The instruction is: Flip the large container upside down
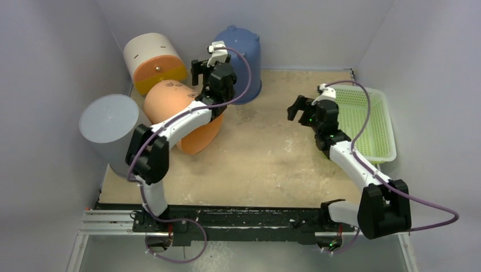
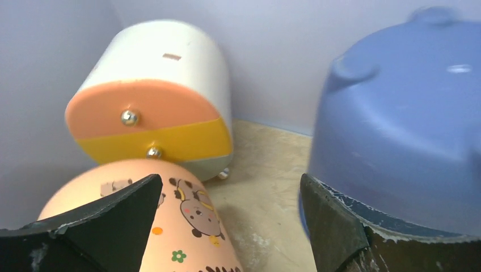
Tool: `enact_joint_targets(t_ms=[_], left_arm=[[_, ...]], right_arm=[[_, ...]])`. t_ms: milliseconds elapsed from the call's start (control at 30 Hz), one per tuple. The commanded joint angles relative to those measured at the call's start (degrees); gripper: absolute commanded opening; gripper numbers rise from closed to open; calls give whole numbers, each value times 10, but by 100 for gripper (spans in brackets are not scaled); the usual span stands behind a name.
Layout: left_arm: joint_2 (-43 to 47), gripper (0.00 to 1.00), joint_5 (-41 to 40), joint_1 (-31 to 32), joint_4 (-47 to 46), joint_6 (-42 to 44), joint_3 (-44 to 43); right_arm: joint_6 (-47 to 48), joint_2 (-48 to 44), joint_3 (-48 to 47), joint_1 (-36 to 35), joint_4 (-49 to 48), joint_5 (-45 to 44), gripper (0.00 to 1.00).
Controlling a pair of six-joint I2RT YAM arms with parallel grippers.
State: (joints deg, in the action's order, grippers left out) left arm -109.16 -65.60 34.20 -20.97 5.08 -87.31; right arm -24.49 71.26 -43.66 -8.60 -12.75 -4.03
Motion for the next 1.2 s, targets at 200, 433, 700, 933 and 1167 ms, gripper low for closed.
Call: enact_joint_targets(t_ms=[200,433,700,933,1167], left_arm=[[192,89,264,18,324,-82,-100],[264,88,314,18,391,-104,-87],[320,89,343,19,455,-121,-83],[355,89,347,19,486,-132,-81],[383,89,346,19,492,-140,-71]], right_arm=[[-28,8,-23,-187,-93,90,100],[-53,121,-100,-291,-202,182,86],[-105,284,-226,-369,-294,275,77],[-115,378,-325,-417,-293,289,76],[-111,462,-409,-449,-273,280,74]])
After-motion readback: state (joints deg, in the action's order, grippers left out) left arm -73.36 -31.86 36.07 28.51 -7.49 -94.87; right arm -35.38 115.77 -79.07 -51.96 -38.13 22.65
